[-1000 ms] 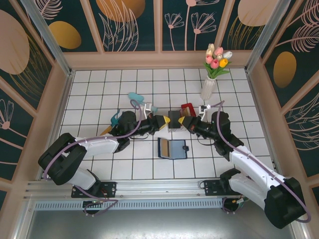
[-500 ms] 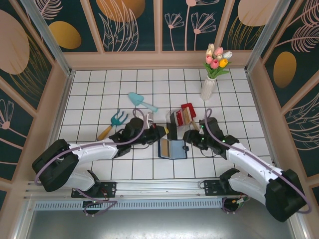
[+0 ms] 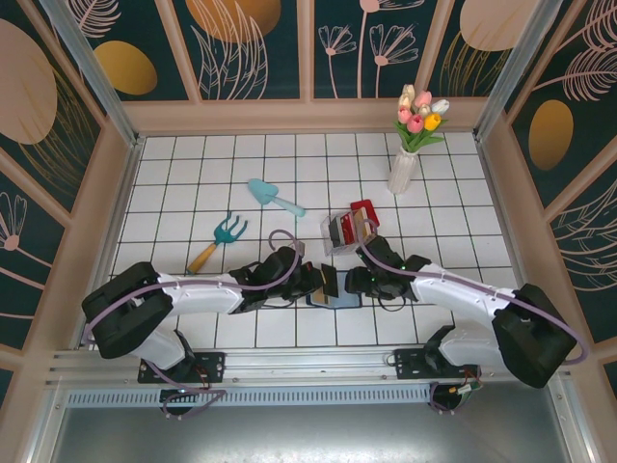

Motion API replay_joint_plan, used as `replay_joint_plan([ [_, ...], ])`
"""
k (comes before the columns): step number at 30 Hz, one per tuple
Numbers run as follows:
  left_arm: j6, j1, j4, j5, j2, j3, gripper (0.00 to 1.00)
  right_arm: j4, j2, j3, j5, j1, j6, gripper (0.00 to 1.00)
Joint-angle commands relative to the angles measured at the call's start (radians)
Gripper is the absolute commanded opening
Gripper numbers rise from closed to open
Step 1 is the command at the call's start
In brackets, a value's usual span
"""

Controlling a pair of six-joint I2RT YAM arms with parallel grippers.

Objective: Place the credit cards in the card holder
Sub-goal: Insert the credit card into the card slot.

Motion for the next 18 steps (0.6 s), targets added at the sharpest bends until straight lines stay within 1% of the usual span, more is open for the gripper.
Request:
replay_joint_plan([
  [1, 0.0, -0.005, -0.037, -0.047, 0.005, 0.013, 0.0, 0.013, 0.016, 0.032, 0.002, 0.013, -0.029, 0.65],
  [5, -0.001, -0.004, -0.053, -0.064, -0.017, -0.004, 0.0, 0.022, 0.044, 0.042, 0.018, 0.015, -0.026, 0.66],
  [10, 0.005, -0.004, -0.082, -0.078, -0.008, -0.002, 0.0, 0.027, 0.099, 0.063, 0.037, 0.016, -0.028, 0.65],
  [13, 0.001, -0.005, -0.054, -0.066, 0.005, -0.014, 0.0, 0.032, 0.117, 0.067, 0.058, 0.017, -0.028, 0.6],
  [16, 0.015, -0.005, -0.054, -0.049, 0.037, 0.004, 0.0, 0.029, 0.13, 0.067, 0.068, 0.016, -0.028, 0.5],
  [18, 0.02, -0.004, -0.029, -0.028, 0.058, 0.011, 0.0, 0.034, 0.131, 0.06, 0.072, 0.017, -0.025, 0.41],
])
